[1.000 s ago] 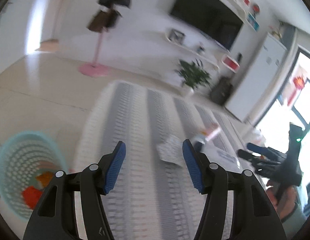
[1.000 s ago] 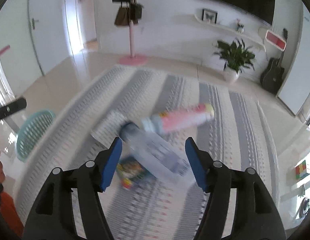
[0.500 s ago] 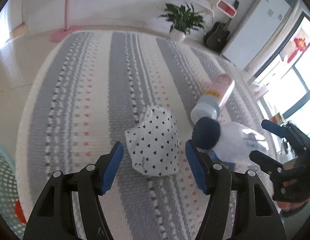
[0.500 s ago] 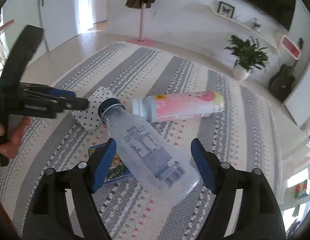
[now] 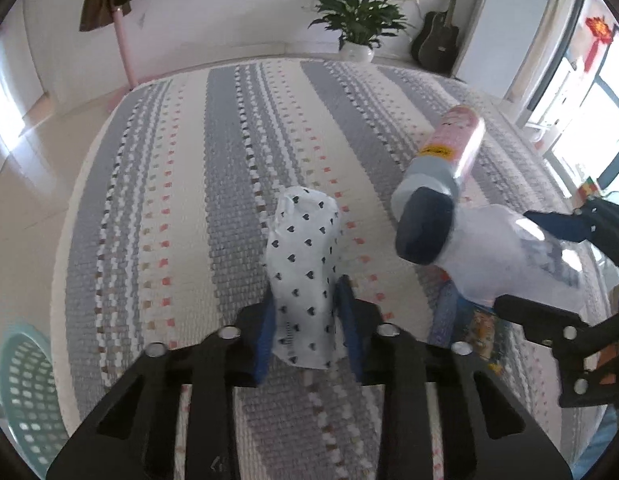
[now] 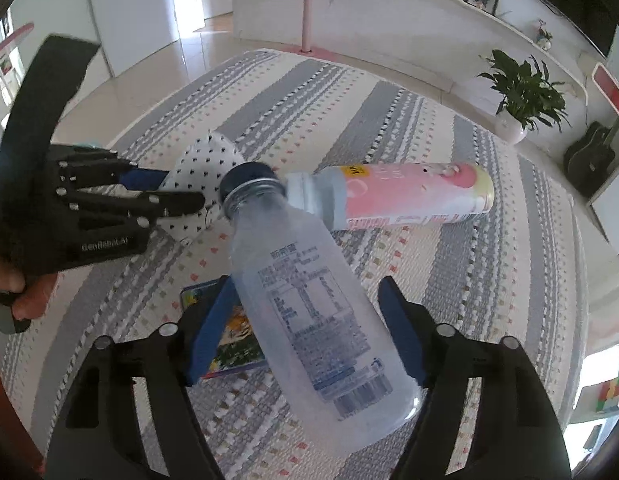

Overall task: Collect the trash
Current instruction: 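Carry the heart-print packet and clear bottle to the basket and release both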

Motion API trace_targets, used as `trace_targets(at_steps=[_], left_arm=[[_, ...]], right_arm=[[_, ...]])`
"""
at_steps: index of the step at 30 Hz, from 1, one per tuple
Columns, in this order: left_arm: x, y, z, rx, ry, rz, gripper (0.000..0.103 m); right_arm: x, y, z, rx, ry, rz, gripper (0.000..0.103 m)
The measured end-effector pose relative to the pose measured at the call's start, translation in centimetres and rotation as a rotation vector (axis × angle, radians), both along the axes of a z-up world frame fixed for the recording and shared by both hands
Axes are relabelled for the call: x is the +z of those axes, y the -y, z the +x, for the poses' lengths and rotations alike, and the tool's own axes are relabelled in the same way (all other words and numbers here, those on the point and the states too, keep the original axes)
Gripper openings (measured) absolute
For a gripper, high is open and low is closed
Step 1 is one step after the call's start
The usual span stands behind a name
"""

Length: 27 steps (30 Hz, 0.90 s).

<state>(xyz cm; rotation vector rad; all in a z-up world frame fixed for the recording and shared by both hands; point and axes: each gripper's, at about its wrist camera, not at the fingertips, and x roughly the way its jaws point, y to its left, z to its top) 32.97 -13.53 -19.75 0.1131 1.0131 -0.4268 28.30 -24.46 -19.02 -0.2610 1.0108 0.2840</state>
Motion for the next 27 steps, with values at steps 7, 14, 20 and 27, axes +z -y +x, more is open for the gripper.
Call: trace_targets(at_steps=[7, 14, 20, 27], left_arm=[[2.2, -2.7, -3.2, 0.010, 0.044, -0.051, 0.018], [5.5, -7.7, -6.3, 0.057, 0.095, -0.138, 0.018], [8.0, -13.3, -8.9, 0.149, 0.142, -0.179, 0.018], [8.1, -17.4, -11.4, 0.204, 0.212, -0.149, 0.018]], right_arm=[[0.2, -1.5, -1.9, -0.037, -0.001, -0.020, 0.056], [2.5, -3.6, -4.0, -0.037, 0.061, 0.052, 0.052], [3.7, -7.6, -5.1, 0.004, -0.006, 0.119, 0.052], [0.3, -12.1, -8.5, 0.043, -0.102, 0.083, 0.051]])
